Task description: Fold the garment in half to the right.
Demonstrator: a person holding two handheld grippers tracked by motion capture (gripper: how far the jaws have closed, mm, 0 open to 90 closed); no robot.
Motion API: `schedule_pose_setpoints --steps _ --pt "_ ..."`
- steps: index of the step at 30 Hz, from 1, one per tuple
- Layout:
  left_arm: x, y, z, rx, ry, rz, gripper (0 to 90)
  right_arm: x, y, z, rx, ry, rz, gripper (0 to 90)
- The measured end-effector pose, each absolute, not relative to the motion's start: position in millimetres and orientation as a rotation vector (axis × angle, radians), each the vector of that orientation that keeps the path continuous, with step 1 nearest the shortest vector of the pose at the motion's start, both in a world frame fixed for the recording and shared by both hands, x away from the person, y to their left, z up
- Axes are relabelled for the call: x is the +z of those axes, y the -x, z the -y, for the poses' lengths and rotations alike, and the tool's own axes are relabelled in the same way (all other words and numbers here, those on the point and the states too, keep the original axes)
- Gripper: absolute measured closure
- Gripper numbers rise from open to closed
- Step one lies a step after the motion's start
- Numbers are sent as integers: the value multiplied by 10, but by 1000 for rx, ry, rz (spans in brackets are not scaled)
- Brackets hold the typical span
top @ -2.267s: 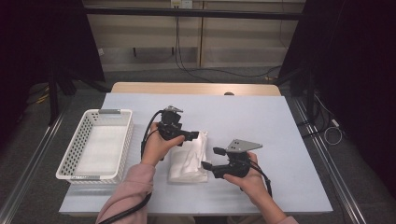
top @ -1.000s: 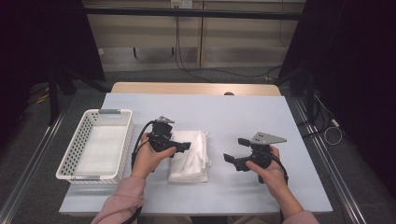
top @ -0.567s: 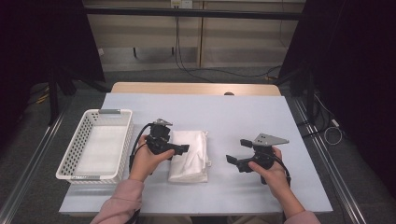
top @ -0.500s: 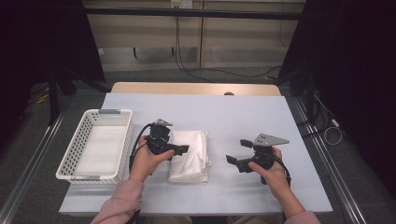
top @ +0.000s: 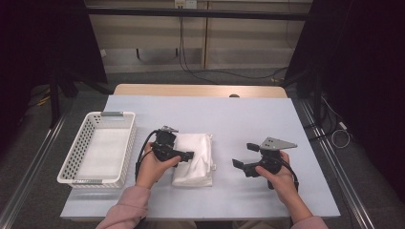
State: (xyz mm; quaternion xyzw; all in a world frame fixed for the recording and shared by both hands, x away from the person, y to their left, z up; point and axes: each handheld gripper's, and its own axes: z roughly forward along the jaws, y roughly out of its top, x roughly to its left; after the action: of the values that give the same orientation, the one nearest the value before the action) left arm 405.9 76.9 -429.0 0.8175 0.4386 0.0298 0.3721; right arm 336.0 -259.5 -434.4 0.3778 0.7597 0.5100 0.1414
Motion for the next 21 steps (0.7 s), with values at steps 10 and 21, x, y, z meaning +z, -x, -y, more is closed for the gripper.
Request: schedule_pose_setpoints --steps 10,21 --pt "-4372 -4077 -623 67 -2118 -1140 94 -4343 -3346 2603 1475 -1091 -2193 79" --pt "-4373 -4081 -624 47 -2087 -1168 103 -4357 -3332 2602 1474 -1086 -2204 85"
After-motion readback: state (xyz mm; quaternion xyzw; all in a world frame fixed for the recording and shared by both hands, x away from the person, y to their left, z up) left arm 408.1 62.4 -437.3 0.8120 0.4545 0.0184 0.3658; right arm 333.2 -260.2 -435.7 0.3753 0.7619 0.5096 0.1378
